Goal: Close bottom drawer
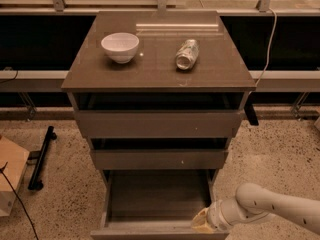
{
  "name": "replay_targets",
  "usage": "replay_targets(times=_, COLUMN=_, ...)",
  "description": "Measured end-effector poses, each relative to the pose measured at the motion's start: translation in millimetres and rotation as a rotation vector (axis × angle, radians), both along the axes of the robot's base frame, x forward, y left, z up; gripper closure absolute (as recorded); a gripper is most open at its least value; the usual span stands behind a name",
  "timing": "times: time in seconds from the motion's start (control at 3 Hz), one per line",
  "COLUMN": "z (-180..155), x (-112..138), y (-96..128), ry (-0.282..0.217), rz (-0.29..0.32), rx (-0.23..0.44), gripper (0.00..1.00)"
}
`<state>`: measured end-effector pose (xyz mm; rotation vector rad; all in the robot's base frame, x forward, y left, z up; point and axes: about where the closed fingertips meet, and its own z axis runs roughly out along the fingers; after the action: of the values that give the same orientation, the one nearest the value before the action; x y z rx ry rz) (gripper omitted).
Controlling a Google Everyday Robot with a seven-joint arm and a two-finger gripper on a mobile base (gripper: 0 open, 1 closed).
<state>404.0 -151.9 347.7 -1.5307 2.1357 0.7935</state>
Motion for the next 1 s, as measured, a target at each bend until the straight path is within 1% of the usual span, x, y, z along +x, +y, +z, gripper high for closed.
replay_targets(times=0.33, z=-36.7, x=-2.2, y=4.7, ry=0.005, rz=-0.021, rx=0.025, gripper=1.00)
replay_targets(times=0.67, z=-64.0, x=-2.6, y=7.5, ry=0.017, rz=-0.037, rx=0.047, gripper=1.00)
replay_targets(times=1.0, z=-101.2, x=-1.6, y=5.2, ry=0.054, rz=-0.077, rx=0.069, gripper=1.00)
